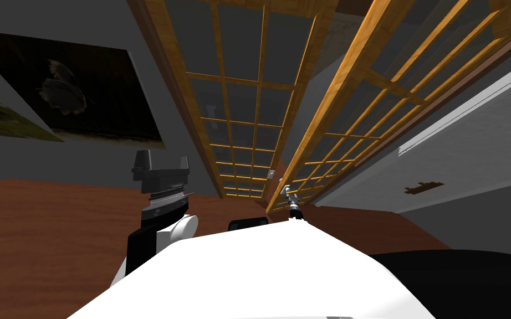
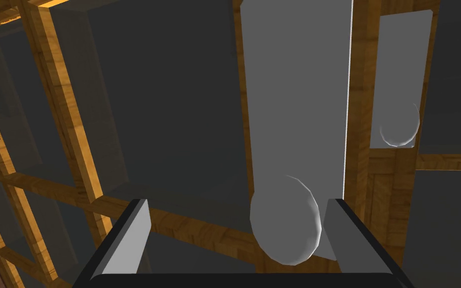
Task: Pull the door open
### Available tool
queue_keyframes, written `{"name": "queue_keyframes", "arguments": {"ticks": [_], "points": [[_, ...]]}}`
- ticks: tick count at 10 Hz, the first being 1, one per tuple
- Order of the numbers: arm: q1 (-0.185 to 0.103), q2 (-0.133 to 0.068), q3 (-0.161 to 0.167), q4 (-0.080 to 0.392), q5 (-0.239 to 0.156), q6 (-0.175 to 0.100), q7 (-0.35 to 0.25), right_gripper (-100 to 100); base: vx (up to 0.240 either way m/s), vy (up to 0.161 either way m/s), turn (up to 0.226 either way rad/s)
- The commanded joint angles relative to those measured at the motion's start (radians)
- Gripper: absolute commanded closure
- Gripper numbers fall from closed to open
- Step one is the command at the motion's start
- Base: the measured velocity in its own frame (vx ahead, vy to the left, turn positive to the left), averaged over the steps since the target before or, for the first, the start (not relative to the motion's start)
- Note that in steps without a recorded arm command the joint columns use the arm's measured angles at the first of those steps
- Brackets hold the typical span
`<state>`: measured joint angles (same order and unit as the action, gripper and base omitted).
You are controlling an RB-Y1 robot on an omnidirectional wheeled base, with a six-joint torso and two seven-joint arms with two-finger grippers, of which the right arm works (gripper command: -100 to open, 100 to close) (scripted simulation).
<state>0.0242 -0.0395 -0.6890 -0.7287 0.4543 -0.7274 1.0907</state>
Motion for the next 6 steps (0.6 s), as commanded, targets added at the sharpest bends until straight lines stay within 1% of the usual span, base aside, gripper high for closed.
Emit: {"name": "queue_keyframes", "arguments": {"ticks": [1,3,4,5,6], "points": [[-0.003,-0.043,-0.038,0.038,-0.018,-0.007,0.013,100,-0.007,0.010,-0.028],[-0.003,-0.043,-0.038,0.038,-0.018,-0.007,0.013,100,0.004,0.005,0.005],[-0.003,-0.043,-0.038,0.050,-0.018,-0.007,0.013,100,0.018,0.002,0.000],[-0.003,-0.043,-0.038,0.052,-0.018,-0.009,0.013,100,0.013,-0.004,0.012],[-0.014,-0.026,-0.006,0.067,-0.016,-0.050,-0.020,100,-0.023,0.025,0.092]]}}
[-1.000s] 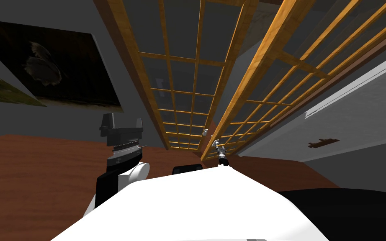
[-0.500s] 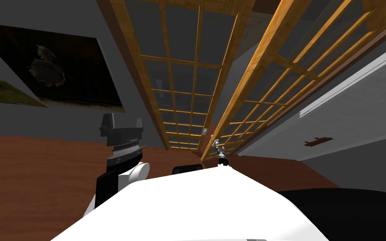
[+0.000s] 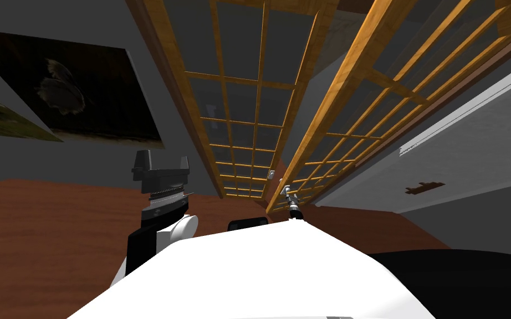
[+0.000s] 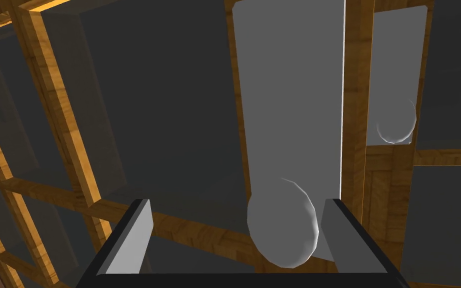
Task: Pull the door open
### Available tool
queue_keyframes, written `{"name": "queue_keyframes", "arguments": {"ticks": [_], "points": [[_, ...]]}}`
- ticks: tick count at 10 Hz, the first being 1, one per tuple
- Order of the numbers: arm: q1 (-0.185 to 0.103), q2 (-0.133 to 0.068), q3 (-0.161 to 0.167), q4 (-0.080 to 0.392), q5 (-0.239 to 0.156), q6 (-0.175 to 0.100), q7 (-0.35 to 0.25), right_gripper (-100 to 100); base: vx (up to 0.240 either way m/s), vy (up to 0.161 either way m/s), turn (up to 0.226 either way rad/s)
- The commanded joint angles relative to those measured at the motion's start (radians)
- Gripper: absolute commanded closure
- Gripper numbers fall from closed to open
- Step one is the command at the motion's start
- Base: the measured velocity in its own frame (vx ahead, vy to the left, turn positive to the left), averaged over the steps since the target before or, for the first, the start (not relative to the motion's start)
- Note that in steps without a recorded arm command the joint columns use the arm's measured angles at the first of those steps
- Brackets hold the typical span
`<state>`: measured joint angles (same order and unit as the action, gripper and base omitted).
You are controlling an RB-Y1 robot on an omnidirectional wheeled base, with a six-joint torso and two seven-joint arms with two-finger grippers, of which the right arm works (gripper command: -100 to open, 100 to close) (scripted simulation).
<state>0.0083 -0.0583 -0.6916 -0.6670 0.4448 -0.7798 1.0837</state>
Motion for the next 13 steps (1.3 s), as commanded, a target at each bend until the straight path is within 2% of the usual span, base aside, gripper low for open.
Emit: {"name": "queue_keyframes", "arguments": {"ticks": [1,6,9,10,12,13], "points": [[0.002,-0.009,0.001,0.004,-0.013,0.003,-0.039,100,-0.035,0.013,0.087],[0.007,-0.016,0.024,-0.002,-0.046,0.001,-0.162,100,-0.034,-0.024,0.060],[0.007,-0.016,0.024,-0.025,-0.046,0.001,-0.162,100,-0.005,-0.003,0.007],[0.007,-0.016,0.024,-0.002,-0.046,0.001,-0.162,100,0.000,0.000,0.000],[0.010,-0.021,0.038,-0.006,-0.066,0.000,-0.227,100,-0.027,-0.011,0.073],[0.010,-0.021,0.038,-0.006,-0.066,0.000,-0.230,100,-0.035,-0.033,0.053]]}}
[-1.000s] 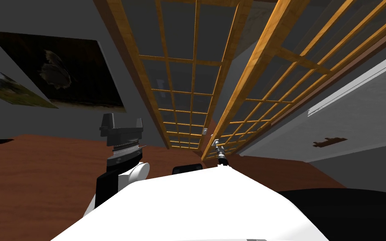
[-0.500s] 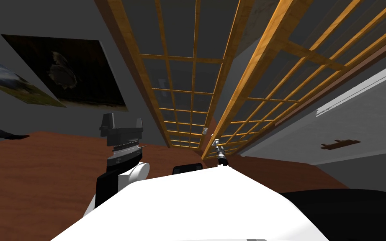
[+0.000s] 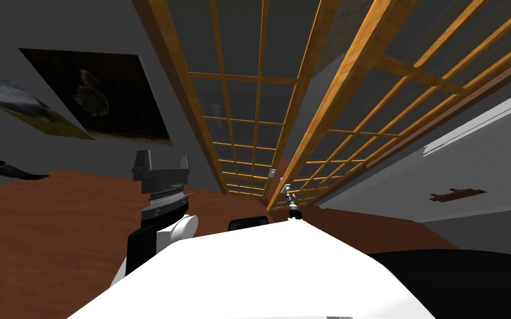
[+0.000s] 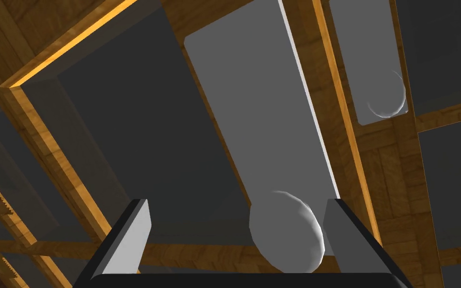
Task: Pull the door open
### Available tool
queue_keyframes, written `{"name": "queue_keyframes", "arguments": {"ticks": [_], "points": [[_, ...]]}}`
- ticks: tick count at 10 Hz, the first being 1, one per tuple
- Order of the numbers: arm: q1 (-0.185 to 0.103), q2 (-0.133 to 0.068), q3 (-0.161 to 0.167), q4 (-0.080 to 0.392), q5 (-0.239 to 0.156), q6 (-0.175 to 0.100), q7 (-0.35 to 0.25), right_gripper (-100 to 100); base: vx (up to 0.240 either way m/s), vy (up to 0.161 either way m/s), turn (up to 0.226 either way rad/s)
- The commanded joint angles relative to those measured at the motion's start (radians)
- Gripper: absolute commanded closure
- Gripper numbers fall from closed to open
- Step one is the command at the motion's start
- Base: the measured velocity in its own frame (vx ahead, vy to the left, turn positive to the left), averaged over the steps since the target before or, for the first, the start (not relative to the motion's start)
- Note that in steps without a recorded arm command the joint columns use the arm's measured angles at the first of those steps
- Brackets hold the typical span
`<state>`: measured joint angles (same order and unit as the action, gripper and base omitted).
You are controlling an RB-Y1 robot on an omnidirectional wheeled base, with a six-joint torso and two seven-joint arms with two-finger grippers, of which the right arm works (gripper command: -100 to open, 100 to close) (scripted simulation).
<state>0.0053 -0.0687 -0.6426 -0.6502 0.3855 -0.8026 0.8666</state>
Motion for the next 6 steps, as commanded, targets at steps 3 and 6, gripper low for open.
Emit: {"name": "queue_keyframes", "arguments": {"ticks": [3,6], "points": [[0.017,-0.016,0.011,-0.028,-0.037,0.021,-0.109,100,-0.035,-0.021,0.072],[0.018,-0.019,0.019,-0.031,-0.050,0.020,-0.155,100,-0.032,-0.021,0.048]]}}
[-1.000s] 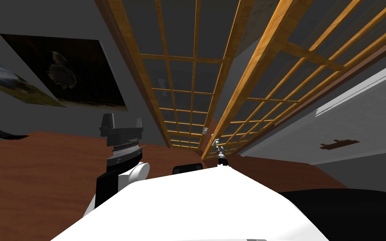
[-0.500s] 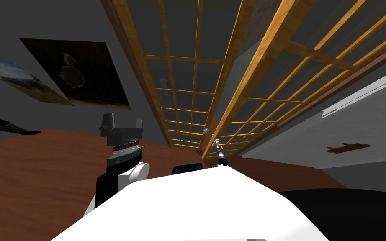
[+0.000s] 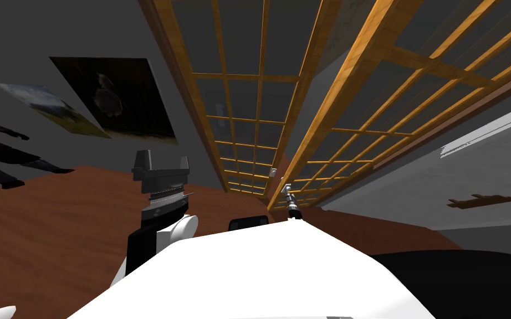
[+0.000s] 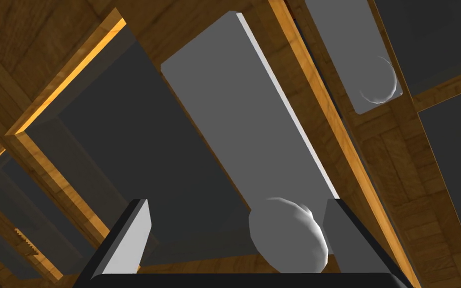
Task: Pull the door open
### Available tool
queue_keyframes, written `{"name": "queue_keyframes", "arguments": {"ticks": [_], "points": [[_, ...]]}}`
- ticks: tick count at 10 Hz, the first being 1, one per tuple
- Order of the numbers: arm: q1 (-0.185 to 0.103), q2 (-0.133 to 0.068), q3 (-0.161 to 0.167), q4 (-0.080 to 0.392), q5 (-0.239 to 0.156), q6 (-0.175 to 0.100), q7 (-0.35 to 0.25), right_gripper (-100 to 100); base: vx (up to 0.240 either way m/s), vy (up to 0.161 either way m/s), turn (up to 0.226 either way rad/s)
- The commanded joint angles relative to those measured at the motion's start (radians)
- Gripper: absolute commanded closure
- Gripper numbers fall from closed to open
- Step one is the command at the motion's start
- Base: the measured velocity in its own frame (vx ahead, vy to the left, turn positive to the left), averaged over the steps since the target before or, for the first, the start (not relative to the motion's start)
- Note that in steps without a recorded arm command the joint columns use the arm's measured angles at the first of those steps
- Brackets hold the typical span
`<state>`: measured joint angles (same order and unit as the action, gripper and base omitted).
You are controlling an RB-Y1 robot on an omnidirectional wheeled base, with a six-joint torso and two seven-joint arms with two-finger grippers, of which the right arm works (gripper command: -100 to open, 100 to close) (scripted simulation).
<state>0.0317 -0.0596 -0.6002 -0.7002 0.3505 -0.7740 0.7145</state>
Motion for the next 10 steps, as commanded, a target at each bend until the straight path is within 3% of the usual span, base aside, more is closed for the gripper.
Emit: {"name": "queue_keyframes", "arguments": {"ticks": [1,2,3,6,10], "points": [[-0.008,-0.028,-0.023,0.019,-0.015,-0.009,-0.003,100,-0.015,-0.003,0.017],[-0.008,-0.028,-0.023,0.019,-0.015,-0.009,-0.003,100,-0.002,-0.008,0.007],[-0.006,-0.030,-0.014,0.017,-0.027,-0.009,-0.041,100,-0.017,-0.009,0.052],[-0.006,-0.030,-0.014,0.024,-0.027,-0.009,-0.041,100,-0.016,-0.012,0.014],[-0.001,-0.038,0.013,0.010,-0.066,-0.011,-0.142,100,-0.032,-0.019,0.070]]}}
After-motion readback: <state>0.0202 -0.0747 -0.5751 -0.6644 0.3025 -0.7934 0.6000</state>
